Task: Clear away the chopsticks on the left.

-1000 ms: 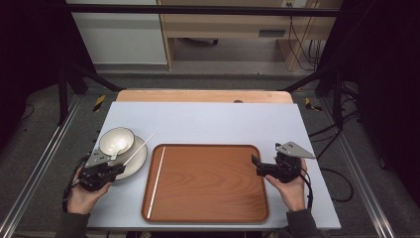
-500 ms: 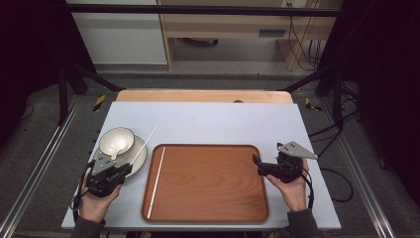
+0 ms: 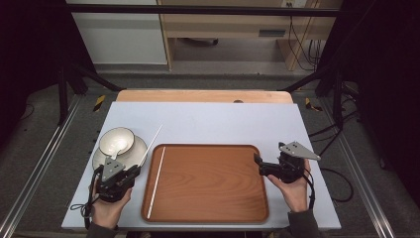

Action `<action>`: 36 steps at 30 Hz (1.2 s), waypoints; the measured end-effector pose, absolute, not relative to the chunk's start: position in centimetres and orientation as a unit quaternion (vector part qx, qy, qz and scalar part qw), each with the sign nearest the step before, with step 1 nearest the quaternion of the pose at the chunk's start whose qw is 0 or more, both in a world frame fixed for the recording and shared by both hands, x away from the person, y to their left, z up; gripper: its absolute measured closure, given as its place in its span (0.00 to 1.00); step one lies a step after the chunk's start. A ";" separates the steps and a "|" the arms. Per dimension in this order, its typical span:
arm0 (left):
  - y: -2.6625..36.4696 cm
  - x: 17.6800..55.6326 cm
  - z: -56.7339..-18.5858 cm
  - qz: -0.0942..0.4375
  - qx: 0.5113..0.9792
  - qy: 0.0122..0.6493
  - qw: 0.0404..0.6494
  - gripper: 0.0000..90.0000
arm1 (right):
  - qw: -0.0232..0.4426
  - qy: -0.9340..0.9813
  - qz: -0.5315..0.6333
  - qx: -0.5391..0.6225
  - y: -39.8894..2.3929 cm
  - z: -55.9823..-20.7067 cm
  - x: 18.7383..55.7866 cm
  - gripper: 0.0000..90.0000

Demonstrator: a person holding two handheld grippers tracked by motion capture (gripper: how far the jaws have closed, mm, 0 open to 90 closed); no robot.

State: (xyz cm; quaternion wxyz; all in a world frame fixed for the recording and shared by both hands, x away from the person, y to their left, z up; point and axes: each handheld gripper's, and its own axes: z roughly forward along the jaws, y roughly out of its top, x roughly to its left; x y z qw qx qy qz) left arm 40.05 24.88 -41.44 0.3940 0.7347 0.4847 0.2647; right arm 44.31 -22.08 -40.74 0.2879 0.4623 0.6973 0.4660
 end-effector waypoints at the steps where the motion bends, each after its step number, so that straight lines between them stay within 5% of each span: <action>1: 24.7 40.1 -41.4 0.266 0.735 0.485 0.392 0.93 | 0.289 0.697 0.466 0.462 -22.1 -40.7 44.3 0.06; 16: 22.1 40.5 -39.4 0.277 0.713 0.495 0.413 0.93 | 0.287 0.697 0.471 0.459 -21.8 -40.5 44.2 0.06; 36: 19.9 38.8 -43.6 0.259 0.662 0.553 0.434 0.93 | 0.284 0.700 0.467 0.459 -21.8 -40.8 44.4 0.06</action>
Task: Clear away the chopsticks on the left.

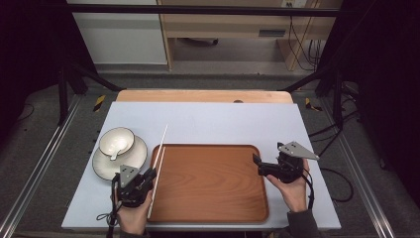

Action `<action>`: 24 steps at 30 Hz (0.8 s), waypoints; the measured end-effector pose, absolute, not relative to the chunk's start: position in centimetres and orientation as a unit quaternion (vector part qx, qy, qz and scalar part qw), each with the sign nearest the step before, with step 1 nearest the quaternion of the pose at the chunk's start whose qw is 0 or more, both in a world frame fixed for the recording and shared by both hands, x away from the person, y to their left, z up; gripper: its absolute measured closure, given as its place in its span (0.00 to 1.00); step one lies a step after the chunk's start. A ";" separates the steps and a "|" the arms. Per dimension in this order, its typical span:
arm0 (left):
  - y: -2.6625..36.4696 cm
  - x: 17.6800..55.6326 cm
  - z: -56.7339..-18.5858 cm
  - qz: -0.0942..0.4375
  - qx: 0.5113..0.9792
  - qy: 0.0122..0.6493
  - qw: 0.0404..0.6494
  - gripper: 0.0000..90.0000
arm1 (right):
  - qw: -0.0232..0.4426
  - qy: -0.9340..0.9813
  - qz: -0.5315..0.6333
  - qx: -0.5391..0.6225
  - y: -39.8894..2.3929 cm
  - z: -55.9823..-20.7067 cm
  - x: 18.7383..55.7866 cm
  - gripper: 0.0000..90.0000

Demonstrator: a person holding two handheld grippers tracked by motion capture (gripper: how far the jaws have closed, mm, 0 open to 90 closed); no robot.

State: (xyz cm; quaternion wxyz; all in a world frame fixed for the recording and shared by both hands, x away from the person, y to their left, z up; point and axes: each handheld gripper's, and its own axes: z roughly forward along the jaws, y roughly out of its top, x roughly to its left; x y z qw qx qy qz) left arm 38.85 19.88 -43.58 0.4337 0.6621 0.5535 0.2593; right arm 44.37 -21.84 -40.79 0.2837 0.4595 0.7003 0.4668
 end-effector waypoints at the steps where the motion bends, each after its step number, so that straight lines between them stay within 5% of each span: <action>1: 19.7 38.8 -43.8 0.259 0.662 0.554 0.433 0.93 | 0.284 0.701 0.466 0.459 -21.9 -40.8 44.4 0.06; 24: 18.5 38.0 -47.3 0.246 0.682 0.568 0.391 0.93 | 0.281 0.705 0.463 0.457 -21.7 -41.0 44.5 0.06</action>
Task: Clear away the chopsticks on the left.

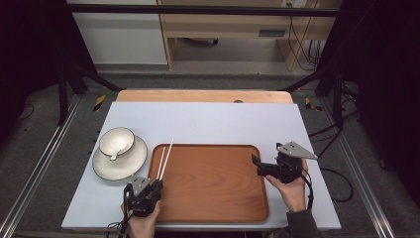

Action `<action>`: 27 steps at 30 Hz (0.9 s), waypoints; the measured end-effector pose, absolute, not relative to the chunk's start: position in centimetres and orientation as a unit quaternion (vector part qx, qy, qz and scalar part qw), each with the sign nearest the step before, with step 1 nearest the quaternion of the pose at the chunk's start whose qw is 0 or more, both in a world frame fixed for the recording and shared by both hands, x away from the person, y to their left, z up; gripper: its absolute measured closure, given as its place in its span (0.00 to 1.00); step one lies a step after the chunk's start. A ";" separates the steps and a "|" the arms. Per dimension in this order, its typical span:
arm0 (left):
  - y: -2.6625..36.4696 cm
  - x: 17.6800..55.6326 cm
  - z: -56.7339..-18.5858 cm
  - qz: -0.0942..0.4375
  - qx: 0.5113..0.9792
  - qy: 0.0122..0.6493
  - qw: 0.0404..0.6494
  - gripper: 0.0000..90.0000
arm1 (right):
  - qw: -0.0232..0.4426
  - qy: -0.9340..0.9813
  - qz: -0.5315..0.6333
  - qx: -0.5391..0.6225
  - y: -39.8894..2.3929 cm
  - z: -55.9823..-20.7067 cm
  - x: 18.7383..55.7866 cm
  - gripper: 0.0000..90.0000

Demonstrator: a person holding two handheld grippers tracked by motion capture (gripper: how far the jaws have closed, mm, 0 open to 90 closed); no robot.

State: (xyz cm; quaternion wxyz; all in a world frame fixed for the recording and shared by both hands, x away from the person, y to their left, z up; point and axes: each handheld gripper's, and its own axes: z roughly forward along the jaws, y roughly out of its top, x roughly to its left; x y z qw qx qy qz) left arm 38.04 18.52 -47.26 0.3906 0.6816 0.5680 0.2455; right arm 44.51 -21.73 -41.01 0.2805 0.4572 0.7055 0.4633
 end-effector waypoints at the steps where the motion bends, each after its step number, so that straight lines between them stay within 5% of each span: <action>1: 18.5 38.0 -47.4 0.245 0.682 0.568 0.389 0.93 | 0.279 0.704 0.465 0.459 -21.7 -41.0 44.5 0.06; 27: 17.6 38.5 -48.2 0.249 0.702 0.568 0.350 0.93 | 0.281 0.702 0.467 0.459 -21.9 -41.0 44.5 0.06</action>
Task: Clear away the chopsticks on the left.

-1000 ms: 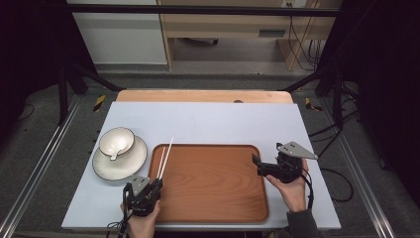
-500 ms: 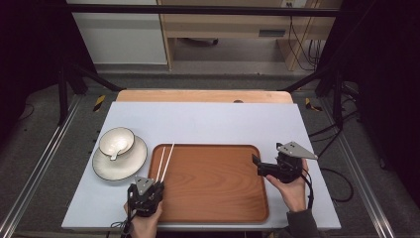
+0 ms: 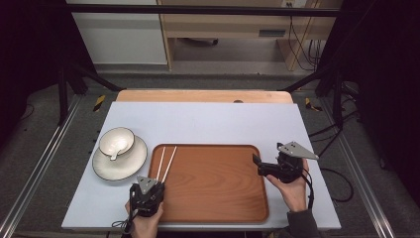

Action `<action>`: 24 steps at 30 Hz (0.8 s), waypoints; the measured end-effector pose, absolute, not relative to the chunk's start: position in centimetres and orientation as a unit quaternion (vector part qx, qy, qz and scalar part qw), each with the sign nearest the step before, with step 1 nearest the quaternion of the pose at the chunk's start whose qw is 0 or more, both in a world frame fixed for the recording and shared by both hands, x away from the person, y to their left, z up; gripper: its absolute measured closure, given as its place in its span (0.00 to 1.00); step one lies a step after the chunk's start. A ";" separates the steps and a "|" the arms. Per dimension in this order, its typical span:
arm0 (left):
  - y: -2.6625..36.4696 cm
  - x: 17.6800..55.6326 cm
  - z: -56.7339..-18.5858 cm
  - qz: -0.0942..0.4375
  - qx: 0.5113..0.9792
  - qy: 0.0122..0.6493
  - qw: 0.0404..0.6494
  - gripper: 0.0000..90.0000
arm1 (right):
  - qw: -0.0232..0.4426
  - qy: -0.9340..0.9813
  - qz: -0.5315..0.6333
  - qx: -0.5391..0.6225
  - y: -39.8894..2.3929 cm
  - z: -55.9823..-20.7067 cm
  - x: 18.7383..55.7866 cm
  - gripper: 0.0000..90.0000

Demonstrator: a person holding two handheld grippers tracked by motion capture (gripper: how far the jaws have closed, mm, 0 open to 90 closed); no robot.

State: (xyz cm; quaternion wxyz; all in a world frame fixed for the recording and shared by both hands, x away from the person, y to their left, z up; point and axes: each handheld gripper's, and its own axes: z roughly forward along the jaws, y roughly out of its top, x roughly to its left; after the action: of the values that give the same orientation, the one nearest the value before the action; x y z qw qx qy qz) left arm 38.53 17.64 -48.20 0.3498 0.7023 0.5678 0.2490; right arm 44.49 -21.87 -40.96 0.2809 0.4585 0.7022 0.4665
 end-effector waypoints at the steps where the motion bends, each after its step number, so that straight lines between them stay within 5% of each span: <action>1: 17.6 38.5 -48.2 0.249 0.703 0.568 0.350 0.93 | 0.281 0.702 0.466 0.459 -21.9 -41.0 44.5 0.06; 15: 17.9 38.4 -46.6 0.240 0.710 0.544 0.378 0.81 | 0.282 0.700 0.468 0.460 -22.0 -40.9 44.4 0.06; 24: 19.0 39.5 -43.8 0.226 0.725 0.493 0.424 0.62 | 0.282 0.697 0.470 0.463 -22.1 -40.9 44.4 0.06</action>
State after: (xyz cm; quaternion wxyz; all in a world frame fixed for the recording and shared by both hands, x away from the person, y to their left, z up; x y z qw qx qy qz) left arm 39.54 19.00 -43.76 0.4243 0.7254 0.4928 0.2256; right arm 44.39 -22.13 -40.85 0.2823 0.4632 0.6966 0.4696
